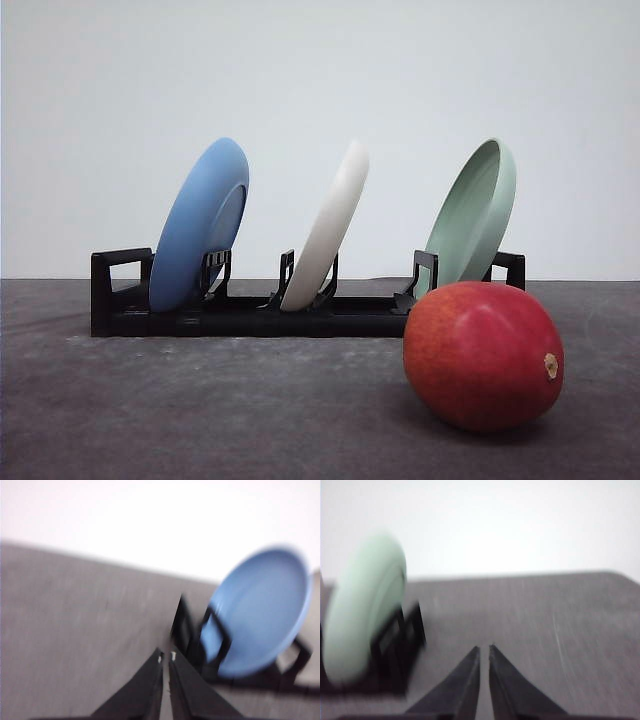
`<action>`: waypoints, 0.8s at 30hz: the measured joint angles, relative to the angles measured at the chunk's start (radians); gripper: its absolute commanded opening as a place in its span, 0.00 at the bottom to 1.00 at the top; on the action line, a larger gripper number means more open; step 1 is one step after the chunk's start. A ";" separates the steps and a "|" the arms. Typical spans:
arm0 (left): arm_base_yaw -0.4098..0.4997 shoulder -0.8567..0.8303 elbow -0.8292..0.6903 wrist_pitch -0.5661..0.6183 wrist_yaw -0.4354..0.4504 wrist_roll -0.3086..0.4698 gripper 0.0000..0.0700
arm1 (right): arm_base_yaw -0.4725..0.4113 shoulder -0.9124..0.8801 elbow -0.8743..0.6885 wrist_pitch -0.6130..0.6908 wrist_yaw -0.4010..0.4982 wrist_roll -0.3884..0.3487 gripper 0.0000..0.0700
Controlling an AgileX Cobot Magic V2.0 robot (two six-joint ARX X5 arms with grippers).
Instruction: Place pomegranate in white plate
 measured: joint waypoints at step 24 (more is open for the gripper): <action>0.000 0.220 0.516 -0.545 -0.080 -0.051 0.00 | 0.000 0.127 0.503 -0.584 -0.079 0.195 0.01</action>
